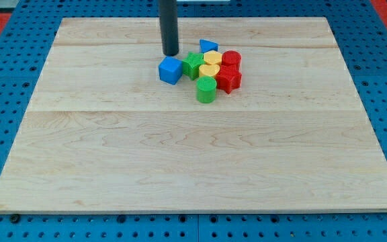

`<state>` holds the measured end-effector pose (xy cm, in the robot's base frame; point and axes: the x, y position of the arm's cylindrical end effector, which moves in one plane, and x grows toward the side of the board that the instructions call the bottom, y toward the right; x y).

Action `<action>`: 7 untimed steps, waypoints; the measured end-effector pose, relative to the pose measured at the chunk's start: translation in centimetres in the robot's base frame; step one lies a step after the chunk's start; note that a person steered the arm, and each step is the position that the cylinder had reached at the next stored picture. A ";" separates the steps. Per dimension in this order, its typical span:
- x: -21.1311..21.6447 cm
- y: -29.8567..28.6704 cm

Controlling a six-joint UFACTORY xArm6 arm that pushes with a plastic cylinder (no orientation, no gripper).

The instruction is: Move the blue cube a bit down and right

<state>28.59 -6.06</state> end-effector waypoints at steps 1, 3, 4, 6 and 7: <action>-0.3 -3.6; 2.4 -5.0; 3.5 -3.9; 5.3 0.3; 6.2 0.4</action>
<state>34.76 -5.62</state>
